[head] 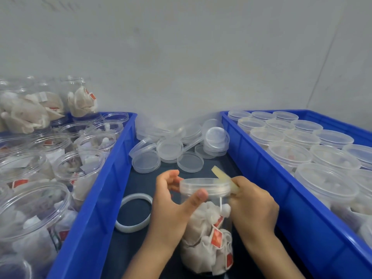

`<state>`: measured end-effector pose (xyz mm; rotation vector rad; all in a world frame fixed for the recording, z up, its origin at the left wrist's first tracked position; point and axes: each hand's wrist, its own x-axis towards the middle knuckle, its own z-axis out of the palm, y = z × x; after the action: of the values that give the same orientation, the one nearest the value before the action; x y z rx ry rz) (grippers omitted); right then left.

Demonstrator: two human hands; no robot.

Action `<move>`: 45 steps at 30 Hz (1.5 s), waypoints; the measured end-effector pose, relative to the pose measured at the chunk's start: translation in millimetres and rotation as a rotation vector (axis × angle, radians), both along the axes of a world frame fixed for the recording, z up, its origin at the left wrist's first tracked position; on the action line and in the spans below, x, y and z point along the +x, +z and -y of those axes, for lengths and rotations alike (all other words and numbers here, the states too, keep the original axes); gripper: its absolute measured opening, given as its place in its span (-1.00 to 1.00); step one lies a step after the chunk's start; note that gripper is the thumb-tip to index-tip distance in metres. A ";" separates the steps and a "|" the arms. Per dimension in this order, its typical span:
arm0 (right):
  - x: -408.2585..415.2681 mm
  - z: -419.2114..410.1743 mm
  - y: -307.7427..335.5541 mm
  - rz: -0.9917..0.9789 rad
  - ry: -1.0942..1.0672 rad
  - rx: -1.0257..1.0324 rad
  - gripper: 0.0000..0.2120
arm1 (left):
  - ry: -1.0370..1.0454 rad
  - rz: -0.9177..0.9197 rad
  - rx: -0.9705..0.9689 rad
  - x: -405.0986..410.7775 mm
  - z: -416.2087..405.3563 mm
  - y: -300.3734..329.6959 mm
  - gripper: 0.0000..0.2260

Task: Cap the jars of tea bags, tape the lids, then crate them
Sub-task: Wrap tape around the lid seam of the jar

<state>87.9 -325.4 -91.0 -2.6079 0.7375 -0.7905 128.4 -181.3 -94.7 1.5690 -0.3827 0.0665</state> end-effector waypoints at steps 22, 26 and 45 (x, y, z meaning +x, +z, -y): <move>-4.6 3.4 8.2 0.048 0.484 0.083 0.01 | 0.326 0.207 0.151 5.1 -6.3 1.1 -0.34; -10.0 8.9 12.9 -0.046 0.578 0.105 -0.33 | 0.429 0.247 0.143 7.9 -7.8 -0.9 -0.28; 2.6 8.6 0.3 -0.064 0.466 0.168 -0.35 | 0.190 0.232 0.126 9.4 -11.0 -0.5 -0.35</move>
<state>90.4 -334.0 -90.8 -2.5109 0.1804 -0.4845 137.8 -170.3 -95.2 1.7248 -0.4239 0.3806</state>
